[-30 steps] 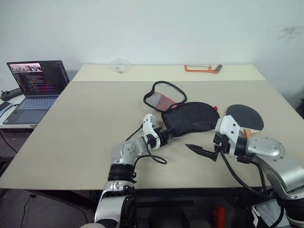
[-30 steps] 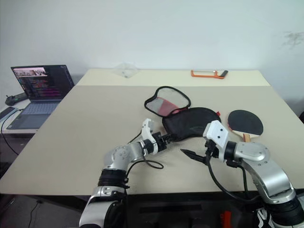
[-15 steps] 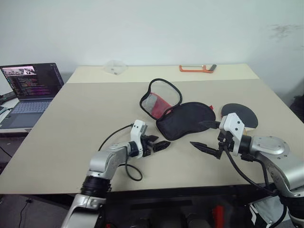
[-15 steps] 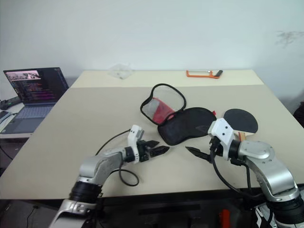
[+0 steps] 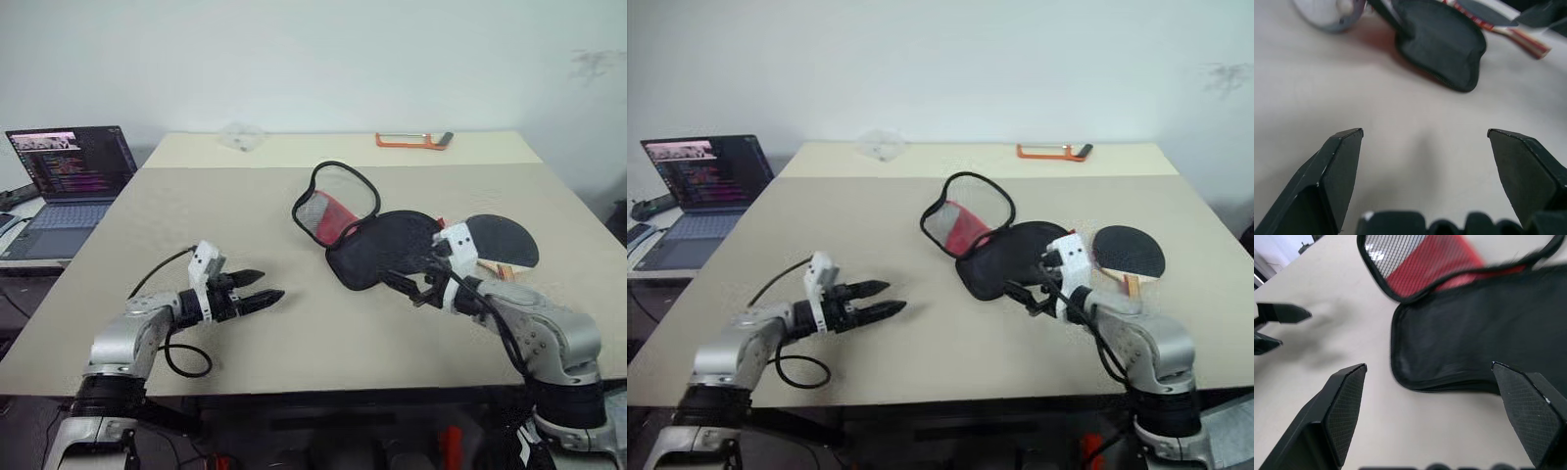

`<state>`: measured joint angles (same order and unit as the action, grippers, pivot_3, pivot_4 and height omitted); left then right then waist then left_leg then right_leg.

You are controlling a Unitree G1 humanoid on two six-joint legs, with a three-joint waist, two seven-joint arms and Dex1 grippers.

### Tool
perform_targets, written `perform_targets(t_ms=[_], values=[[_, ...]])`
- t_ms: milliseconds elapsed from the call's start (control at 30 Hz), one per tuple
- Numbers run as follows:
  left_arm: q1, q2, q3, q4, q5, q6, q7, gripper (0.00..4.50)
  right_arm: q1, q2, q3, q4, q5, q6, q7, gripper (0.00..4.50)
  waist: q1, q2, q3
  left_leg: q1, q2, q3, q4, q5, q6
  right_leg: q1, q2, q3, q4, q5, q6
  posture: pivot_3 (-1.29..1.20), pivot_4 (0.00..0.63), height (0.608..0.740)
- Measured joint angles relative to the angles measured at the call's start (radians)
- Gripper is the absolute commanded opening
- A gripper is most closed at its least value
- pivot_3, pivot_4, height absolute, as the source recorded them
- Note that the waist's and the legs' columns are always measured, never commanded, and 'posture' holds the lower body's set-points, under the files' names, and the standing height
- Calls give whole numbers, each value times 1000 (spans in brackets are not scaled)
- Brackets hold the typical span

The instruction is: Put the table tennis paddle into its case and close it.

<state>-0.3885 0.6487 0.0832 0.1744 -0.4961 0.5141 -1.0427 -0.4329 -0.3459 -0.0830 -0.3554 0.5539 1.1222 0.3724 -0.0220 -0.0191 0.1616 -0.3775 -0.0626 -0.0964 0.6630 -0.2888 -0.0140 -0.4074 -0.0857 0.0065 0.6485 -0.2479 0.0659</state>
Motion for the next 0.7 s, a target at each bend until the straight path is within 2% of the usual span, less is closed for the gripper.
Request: perform_targets(t_ms=[200, 500, 700], values=[[-62, -16, -2, -68, -12, -3, -18, 4461, -13, 72, 37, 59, -23, 27, -70, 4500, -4, 0, 0, -4, 0, 1, -1, 2, -3, -5, 0, 1, -1, 0, 0, 0, 150, 740], [-83, -38, -17, -91, -12, 0, -19, 4461, -13, 74, 48, 79, -31, 83, -103, 4500, -10, 0, 0, -4, 1, 2, -1, 2, -3, -6, 2, 0, 0, 0, 0, 0, 150, 740], [-118, -51, -28, -86, -9, -1, -17, 4461, -49, 137, 44, 198, -83, 10, -145, 4500, -11, 0, 0, -3, 1, 3, -1, 2, -3, -6, 3, 1, 1, 0, 0, 0, 150, 740]])
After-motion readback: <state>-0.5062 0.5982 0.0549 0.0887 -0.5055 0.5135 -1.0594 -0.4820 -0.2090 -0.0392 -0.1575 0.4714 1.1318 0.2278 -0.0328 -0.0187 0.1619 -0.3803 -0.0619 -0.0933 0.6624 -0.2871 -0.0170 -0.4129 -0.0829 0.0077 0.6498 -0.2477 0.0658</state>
